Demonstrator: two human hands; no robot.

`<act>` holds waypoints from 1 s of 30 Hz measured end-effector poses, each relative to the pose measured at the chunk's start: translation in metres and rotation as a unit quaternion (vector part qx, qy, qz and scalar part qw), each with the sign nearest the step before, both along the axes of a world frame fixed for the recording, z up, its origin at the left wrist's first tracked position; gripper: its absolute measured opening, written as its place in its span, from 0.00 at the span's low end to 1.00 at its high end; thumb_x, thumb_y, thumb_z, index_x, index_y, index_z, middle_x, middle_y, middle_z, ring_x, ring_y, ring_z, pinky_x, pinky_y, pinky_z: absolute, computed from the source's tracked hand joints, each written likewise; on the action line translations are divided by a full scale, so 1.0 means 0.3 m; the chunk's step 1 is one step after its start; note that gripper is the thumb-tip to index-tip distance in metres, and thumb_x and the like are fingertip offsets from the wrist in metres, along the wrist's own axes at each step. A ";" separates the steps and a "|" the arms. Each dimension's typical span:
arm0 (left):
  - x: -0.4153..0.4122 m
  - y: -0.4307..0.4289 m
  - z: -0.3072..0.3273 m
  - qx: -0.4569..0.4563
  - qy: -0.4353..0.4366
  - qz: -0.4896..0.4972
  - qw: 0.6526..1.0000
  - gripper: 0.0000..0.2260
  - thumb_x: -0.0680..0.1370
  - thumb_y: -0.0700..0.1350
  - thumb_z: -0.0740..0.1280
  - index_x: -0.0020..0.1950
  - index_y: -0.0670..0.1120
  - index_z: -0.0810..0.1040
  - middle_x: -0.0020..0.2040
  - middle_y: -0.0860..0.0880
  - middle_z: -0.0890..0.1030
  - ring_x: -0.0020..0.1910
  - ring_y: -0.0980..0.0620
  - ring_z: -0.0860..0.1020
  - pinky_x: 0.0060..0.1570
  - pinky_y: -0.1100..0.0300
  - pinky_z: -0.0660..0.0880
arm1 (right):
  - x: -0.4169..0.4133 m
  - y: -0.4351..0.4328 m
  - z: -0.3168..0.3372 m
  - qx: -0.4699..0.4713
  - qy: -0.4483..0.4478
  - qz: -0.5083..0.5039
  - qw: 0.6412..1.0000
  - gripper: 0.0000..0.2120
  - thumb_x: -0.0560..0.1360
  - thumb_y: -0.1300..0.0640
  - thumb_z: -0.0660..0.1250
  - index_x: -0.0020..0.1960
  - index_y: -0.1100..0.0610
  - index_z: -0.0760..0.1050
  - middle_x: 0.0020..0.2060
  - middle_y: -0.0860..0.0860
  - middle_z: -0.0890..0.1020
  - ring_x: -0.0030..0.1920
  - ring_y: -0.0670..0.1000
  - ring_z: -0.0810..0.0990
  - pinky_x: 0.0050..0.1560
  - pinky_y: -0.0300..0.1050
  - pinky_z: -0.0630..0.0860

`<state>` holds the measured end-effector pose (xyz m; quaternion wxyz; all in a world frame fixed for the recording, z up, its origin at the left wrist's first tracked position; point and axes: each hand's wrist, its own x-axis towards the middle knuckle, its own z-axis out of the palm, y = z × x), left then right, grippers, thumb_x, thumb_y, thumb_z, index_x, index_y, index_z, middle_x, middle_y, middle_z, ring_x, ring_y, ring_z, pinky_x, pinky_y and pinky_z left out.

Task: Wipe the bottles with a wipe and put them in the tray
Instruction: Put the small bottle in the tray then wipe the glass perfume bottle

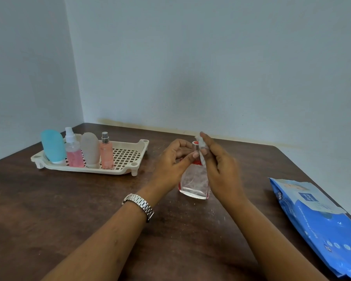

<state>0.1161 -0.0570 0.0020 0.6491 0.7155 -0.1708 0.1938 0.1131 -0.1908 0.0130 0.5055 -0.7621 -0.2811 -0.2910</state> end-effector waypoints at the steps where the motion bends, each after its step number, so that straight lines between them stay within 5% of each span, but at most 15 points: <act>1: -0.001 -0.001 -0.002 0.000 0.000 0.002 1.000 0.18 0.72 0.53 0.69 0.57 0.44 0.75 0.50 0.47 0.84 0.52 0.51 0.82 0.57 0.44 0.77 | 0.000 0.004 -0.010 -0.016 -0.030 -0.023 0.999 0.18 0.78 0.62 0.61 0.67 0.52 0.70 0.57 0.43 0.75 0.55 0.38 0.76 0.53 0.26 0.71; 8: -0.002 -0.012 -0.013 0.025 -0.001 -0.001 1.000 0.20 0.72 0.58 0.71 0.60 0.50 0.75 0.52 0.48 0.84 0.56 0.51 0.81 0.60 0.41 0.74 | 0.025 -0.035 -0.012 -0.087 -0.156 -0.045 0.983 0.13 0.74 0.65 0.66 0.56 0.54 0.79 0.58 0.46 0.78 0.62 0.46 0.74 0.61 0.34 0.70; 14: 0.001 -0.004 -0.007 0.033 0.008 -0.021 0.999 0.18 0.73 0.53 0.70 0.60 0.47 0.77 0.56 0.46 0.82 0.58 0.52 0.80 0.60 0.44 0.76 | 0.027 -0.027 0.018 0.024 -0.013 -0.050 0.998 0.09 0.79 0.60 0.61 0.55 0.53 0.78 0.44 0.37 0.79 0.45 0.36 0.79 0.42 0.28 0.74; 19: -0.002 -0.015 -0.007 0.031 -0.005 0.002 0.999 0.13 0.75 0.46 0.71 0.58 0.52 0.75 0.59 0.49 0.81 0.59 0.57 0.79 0.60 0.50 0.77 | 0.034 -0.028 0.027 0.055 0.122 0.054 0.990 0.10 0.80 0.52 0.57 0.52 0.52 0.77 0.43 0.46 0.82 0.45 0.43 0.80 0.45 0.37 0.76; 23: -0.012 -0.017 -0.008 0.074 -0.040 0.076 0.994 0.18 0.73 0.50 0.72 0.59 0.62 0.70 0.60 0.61 0.74 0.60 0.64 0.72 0.52 0.70 0.69 | 0.027 -0.028 0.028 -0.012 0.158 0.079 0.984 0.14 0.76 0.44 0.59 0.53 0.52 0.74 0.45 0.49 0.80 0.46 0.47 0.79 0.49 0.46 0.78; 27: -0.006 -0.009 -0.002 0.111 -0.068 0.086 0.988 0.18 0.74 0.49 0.71 0.60 0.65 0.73 0.61 0.68 0.71 0.64 0.57 0.68 0.55 0.63 0.67 | 0.030 -0.032 0.033 -0.058 0.163 0.059 0.983 0.14 0.78 0.46 0.57 0.51 0.54 0.75 0.43 0.51 0.79 0.46 0.50 0.79 0.51 0.52 0.77; 30: -0.002 -0.011 -0.006 0.096 -0.050 0.058 0.992 0.16 0.76 0.50 0.70 0.62 0.63 0.75 0.61 0.63 0.76 0.63 0.58 0.71 0.58 0.55 0.73 | 0.033 -0.039 0.029 -0.078 0.130 0.018 0.988 0.15 0.79 0.46 0.55 0.48 0.53 0.77 0.44 0.48 0.78 0.48 0.47 0.77 0.52 0.49 0.75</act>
